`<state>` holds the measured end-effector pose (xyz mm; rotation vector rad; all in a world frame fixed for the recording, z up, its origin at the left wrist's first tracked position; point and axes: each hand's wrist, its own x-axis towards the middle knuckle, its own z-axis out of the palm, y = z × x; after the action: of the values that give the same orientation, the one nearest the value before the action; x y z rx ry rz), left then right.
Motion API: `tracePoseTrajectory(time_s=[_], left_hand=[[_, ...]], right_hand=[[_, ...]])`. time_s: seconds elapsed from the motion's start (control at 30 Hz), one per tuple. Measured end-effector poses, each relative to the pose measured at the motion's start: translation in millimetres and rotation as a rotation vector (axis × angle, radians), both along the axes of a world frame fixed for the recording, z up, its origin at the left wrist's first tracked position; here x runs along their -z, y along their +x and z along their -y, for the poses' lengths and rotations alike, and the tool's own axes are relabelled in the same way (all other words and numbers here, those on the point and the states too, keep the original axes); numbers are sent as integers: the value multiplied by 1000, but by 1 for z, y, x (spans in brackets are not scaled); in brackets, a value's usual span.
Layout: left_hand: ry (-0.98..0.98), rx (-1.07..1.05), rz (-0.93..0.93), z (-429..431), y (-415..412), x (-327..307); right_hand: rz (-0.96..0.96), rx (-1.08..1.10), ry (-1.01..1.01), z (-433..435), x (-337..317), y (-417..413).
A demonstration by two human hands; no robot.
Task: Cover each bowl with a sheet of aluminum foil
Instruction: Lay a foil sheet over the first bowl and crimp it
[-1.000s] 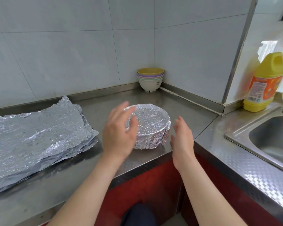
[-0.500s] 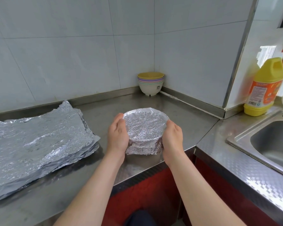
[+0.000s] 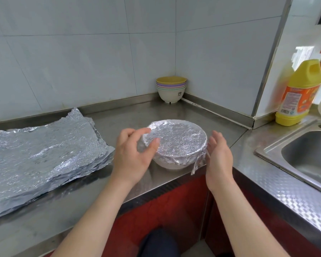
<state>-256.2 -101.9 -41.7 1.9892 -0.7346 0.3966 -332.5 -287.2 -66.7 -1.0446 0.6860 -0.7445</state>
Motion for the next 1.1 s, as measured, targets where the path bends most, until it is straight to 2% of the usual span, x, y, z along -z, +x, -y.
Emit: tracePoseTrajectory(time_s=[0.07, 0.2, 0.23, 0.4, 0.6, 0.7, 0.83, 0.93, 1.0, 1.1], left_hand=[[-71, 12, -77, 13, 7, -4], [-259, 170, -445, 32, 15, -3], [-295, 187, -485, 36, 12, -1], [-393, 132, -486, 50, 4, 7], [-384, 129, -466, 55, 5, 13], [-329, 152, -464, 62, 14, 10], [-205, 135, -425, 80, 32, 8], [-176, 127, -405, 98, 47, 6], [-246, 117, -395, 106, 57, 5], [-568, 100, -455, 111, 67, 3]], right_hand=[[34, -18, 9, -12, 7, 1], [131, 11, 101, -27, 5, 11], [144, 18, 130, -29, 4, 13], [126, 95, 146, -34, -8, 14], [68, 56, 143, -28, -15, 13], [-13, 56, 12, -15, -17, 16], [-169, 139, -281, 13, -25, 28], [-280, 110, -392, 38, -34, 37], [-299, 58, -405, 53, -39, 43], [-272, -12, -363, 66, -39, 55]])
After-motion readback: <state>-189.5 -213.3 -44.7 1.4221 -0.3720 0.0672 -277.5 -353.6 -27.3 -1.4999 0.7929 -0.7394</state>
